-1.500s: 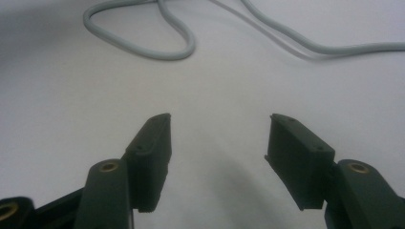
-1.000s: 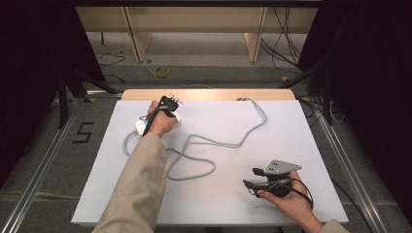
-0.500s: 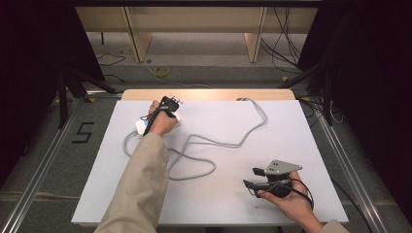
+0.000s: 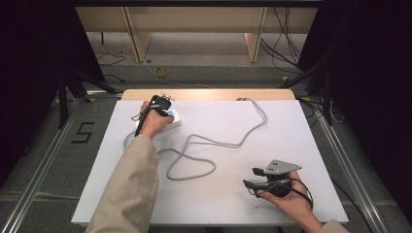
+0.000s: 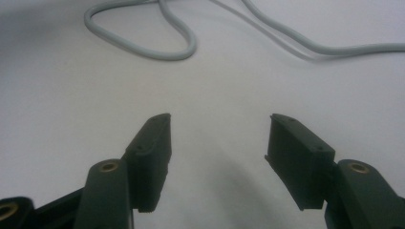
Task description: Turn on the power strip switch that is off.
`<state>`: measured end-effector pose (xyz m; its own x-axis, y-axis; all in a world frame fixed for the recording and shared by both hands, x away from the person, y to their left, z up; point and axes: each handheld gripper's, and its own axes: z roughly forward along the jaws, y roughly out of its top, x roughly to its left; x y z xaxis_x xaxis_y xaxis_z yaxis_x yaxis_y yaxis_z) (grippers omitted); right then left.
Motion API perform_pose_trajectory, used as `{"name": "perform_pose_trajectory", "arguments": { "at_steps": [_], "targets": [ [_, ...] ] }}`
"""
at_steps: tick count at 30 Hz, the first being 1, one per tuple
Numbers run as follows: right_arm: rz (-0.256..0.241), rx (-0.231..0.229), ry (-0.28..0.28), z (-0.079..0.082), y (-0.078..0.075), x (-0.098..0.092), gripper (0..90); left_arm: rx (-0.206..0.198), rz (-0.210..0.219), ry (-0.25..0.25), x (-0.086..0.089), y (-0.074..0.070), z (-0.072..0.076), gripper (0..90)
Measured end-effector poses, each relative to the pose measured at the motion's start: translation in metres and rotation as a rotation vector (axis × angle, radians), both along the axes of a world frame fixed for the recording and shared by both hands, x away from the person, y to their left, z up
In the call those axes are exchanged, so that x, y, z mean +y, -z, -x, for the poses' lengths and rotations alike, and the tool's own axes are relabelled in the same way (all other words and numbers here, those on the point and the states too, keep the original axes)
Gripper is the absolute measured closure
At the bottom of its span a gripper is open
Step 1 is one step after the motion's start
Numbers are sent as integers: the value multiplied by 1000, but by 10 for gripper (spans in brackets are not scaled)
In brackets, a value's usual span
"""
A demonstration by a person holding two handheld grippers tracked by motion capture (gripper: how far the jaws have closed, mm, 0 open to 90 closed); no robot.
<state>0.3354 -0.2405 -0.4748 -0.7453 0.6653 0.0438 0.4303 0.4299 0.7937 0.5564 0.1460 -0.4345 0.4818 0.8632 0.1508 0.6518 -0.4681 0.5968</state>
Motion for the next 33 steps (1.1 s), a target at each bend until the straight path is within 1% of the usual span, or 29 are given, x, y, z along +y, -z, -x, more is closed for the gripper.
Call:
{"name": "perform_pose_trajectory", "arguments": {
  "at_steps": [1, 2, 3, 6, 7, 8, 9, 10, 11, 12, 13, 16, 17, 18, 19, 20, 21, 22, 23, 24, 25, 26, 27, 29, 30, 31, 33],
  "targets": [
    [0, 1, 0, 0, 0, 0, 416, -13, 4, 0, 1, -2, 2, 631],
    [-1, -2, 2, 0, 0, 0, 415, -13, 4, 0, 1, -2, 2, 623],
    [-1, -2, 3, 0, 0, 0, 416, -25, 17, 4, 3, -6, 7, 612],
    [-5, 4, 10, -1, 0, -1, 416, -29, 26, 10, 5, -10, 11, 573],
    [-5, 4, 10, -1, 0, -1, 416, -30, 41, 31, 6, -14, 15, 556],
    [-5, 4, 10, -1, 0, -1, 416, -30, 41, 31, 6, -14, 15, 543],
    [-2, 2, 9, -1, -1, -1, 416, -36, 61, 47, 7, -17, 19, 525],
    [-1, 2, 9, -1, -1, -1, 415, -36, 61, 47, 7, -17, 19, 512],
    [0, 0, 10, -1, -1, -2, 415, -34, 80, 50, 8, -19, 24, 494],
    [0, 1, 10, -1, -1, -2, 416, -34, 80, 50, 8, -19, 24, 470],
    [-1, 2, 10, -1, -1, -2, 416, -21, 78, 67, 8, -19, 30, 449],
    [-2, 5, 13, -1, -1, -3, 415, -11, 74, 85, 8, -18, 40, 414],
    [-3, 3, 13, -2, -1, -3, 416, -14, 72, 87, 9, -17, 43, 406],
    [-3, 3, 13, -2, -1, -3, 416, -14, 72, 87, 9, -17, 43, 401],
    [-4, 2, 14, -2, -1, -3, 416, -18, 77, 87, 9, -16, 46, 394],
    [-3, 4, 14, -2, -1, -3, 416, -13, 77, 92, 11, -14, 53, 388],
    [-2, 3, 14, -2, -1, -3, 415, -13, 77, 92, 11, -14, 53, 382],
    [-2, 3, 15, -2, -1, -3, 415, -17, 91, 86, 12, -13, 59, 379],
    [-4, 1, 15, -2, -1, -3, 416, -17, 91, 86, 12, -13, 59, 374],
    [-4, 1, 16, -2, -1, -3, 415, -21, 100, 86, 14, -13, 62, 368],
    [-4, 3, 16, -2, -1, -3, 416, -25, 117, 88, 15, -13, 68, 359],
    [-3, 4, 15, -2, -1, -3, 415, -32, 122, 91, 15, -13, 71, 357],
    [-3, 4, 16, -3, -1, -3, 416, -32, 122, 91, 15, -13, 71, 354],
    [-5, 6, 15, -3, -1, -3, 416, -46, 126, 97, 16, -14, 77, 346],
    [-5, 6, 15, -3, -1, -3, 415, -49, 122, 107, 15, -14, 83, 341],
    [-4, 7, 16, -2, -1, -3, 415, -49, 122, 107, 15, -14, 83, 334],
    [-4, 6, 15, -2, -1, -4, 415, -60, 117, 120, 13, -15, 89, 325]
  ]
}}
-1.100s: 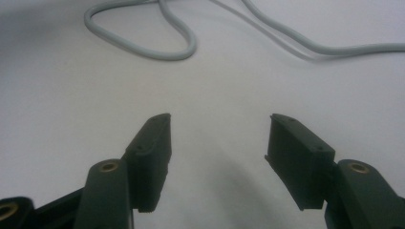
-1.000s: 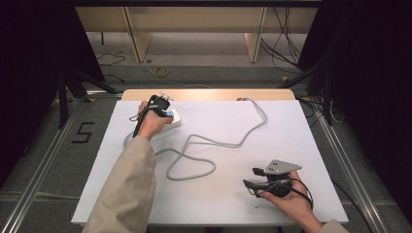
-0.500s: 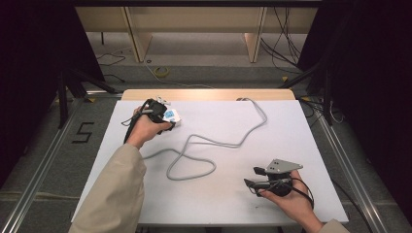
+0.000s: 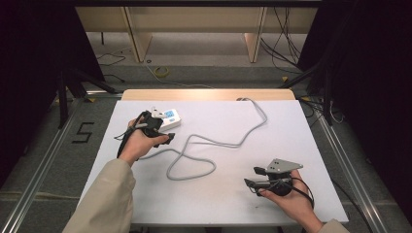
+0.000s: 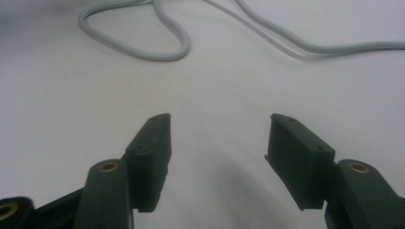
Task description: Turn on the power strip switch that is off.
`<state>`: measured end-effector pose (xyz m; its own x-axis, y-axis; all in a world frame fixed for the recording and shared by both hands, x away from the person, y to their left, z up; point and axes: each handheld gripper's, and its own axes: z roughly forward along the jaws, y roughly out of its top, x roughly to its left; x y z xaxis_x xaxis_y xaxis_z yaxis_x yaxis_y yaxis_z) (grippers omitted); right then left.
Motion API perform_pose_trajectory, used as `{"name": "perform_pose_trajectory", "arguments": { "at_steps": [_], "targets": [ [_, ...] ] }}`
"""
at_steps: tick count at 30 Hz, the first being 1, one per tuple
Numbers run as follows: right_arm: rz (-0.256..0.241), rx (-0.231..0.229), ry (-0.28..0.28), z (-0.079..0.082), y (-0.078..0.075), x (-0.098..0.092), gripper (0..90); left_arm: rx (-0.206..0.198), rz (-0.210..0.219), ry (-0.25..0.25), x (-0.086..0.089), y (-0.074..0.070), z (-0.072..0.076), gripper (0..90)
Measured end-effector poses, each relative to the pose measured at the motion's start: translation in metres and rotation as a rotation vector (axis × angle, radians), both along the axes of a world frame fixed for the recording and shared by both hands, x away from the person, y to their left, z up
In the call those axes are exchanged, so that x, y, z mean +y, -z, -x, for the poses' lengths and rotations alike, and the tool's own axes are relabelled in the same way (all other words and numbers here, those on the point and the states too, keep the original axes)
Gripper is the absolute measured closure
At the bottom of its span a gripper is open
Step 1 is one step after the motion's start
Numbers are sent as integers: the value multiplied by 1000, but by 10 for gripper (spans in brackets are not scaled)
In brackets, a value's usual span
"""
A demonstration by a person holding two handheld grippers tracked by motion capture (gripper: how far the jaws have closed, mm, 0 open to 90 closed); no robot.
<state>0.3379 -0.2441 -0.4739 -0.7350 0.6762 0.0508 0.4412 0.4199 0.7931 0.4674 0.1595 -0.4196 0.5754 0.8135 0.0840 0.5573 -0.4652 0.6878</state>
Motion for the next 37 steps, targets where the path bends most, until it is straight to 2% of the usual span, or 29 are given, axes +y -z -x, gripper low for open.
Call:
{"name": "perform_pose_trajectory", "arguments": {
  "at_steps": [2, 8, 14, 17, 18, 19, 23, 25, 27, 29, 34, 36, 37],
  "targets": [
    [2, -1, -2, 0, 0, 0, 415, -6, 8, 14, -2, 0, 6, 320],
    [-1, 5, -2, 0, 0, -1, 414, -17, -18, 59, -7, 4, 30, 304],
    [-1, 5, -2, 0, 0, -1, 414, -27, -22, 70, -6, 11, 46, 299],
    [-2, 6, -1, 0, 0, 0, 413, -39, -6, 60, -3, 16, 57, 299],
    [-1, 6, -1, 0, 1, 0, 413, -43, 5, 55, -1, 19, 65, 299],
    [-1, 6, -1, 0, 1, 0, 413, -43, 5, 55, -1, 19, 65, 299],
    [-1, 7, 0, 0, 1, 0, 413, -48, 25, 37, 5, 28, 80, 298],
    [-1, 7, 2, 0, 1, 0, 413, -54, 58, 9, 8, 34, 89, 298],
    [-2, 4, -1, 0, 0, 0, 414, -35, 77, -13, 11, 39, 95, 296],
    [1, 5, -3, 0, 0, 0, 413, -43, 77, -36, 13, 44, 103, 291],
    [-2, -1, -2, 0, 0, 0, 413, -48, 63, -29, 14, 50, 110, 262],
    [-6, 1, -2, 0, -1, 0, 413, -22, 49, -17, 17, 58, 116, 238],
    [-6, 1, -2, 0, -1, 0, 413, -22, 49, -17, 17, 58, 116, 229]
  ]
}}
